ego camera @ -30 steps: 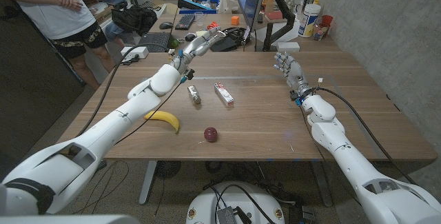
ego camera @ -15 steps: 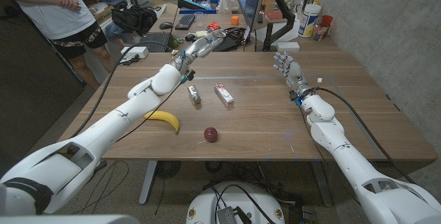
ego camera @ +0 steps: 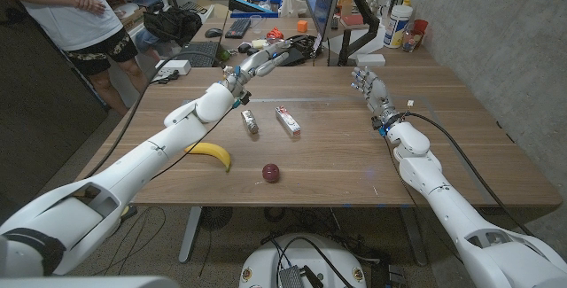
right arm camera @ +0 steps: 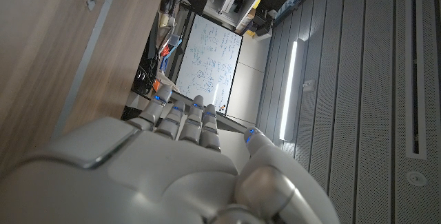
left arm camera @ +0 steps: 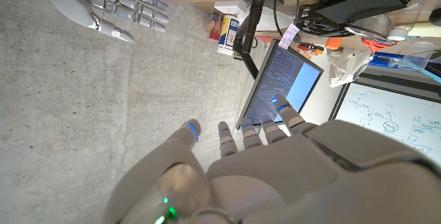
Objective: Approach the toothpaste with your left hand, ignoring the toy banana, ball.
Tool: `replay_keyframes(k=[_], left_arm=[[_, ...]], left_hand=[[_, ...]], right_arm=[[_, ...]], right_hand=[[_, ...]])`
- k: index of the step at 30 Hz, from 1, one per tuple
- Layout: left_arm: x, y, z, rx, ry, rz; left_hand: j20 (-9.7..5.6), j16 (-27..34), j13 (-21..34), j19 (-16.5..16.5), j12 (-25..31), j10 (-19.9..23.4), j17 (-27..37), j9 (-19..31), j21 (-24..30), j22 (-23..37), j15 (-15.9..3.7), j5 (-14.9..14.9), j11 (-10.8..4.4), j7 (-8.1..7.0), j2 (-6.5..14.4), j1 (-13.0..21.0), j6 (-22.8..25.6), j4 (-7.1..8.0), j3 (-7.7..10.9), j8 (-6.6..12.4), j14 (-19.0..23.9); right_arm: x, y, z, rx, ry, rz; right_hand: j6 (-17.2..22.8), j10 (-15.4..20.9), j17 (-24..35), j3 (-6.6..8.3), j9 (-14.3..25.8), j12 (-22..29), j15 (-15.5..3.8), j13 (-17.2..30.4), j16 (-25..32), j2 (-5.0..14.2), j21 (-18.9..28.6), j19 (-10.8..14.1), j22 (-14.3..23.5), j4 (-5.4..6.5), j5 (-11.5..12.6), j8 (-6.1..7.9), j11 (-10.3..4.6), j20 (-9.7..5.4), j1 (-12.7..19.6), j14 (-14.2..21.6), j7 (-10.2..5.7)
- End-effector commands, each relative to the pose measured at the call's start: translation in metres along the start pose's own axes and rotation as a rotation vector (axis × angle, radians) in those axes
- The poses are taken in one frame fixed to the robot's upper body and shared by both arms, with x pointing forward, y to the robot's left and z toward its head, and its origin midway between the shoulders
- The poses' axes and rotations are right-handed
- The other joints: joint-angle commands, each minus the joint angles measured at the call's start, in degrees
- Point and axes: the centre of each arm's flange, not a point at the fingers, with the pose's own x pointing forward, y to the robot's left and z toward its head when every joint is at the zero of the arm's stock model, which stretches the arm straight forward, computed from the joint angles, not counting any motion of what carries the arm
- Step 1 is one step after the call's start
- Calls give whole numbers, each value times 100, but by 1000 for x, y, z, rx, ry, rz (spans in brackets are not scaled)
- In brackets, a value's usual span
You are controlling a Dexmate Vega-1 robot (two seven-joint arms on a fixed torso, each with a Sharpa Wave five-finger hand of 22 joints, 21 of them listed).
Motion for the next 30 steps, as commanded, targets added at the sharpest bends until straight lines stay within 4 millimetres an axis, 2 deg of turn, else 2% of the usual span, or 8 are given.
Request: replay_keyframes(k=[1,30], left_arm=[[0,-2,3,51,-4,-13],[-1,-12,5,116,21,-75]], left_hand=[[33,4,20,-11,4,30,18,31,-16,35,-381,-12,-48,-12,-5,78,47,-26,27,0,15],[67,7,21,-30,-1,13,16,33,-59,38,-371,-11,-56,-12,-31,137,-3,-48,14,-22,10]], right_arm=[[1,0,0,1,-2,1],[-3,-4,-3,5,-1,4]], right_hand=[[65,34,18,35,22,6,-19,26,18,305,-1,26,13,-4,25,42,16,-334,-32,44,-7],[71,47,17,38,22,8,-10,26,17,298,-30,37,14,-7,24,42,19,-327,-33,54,-8]])
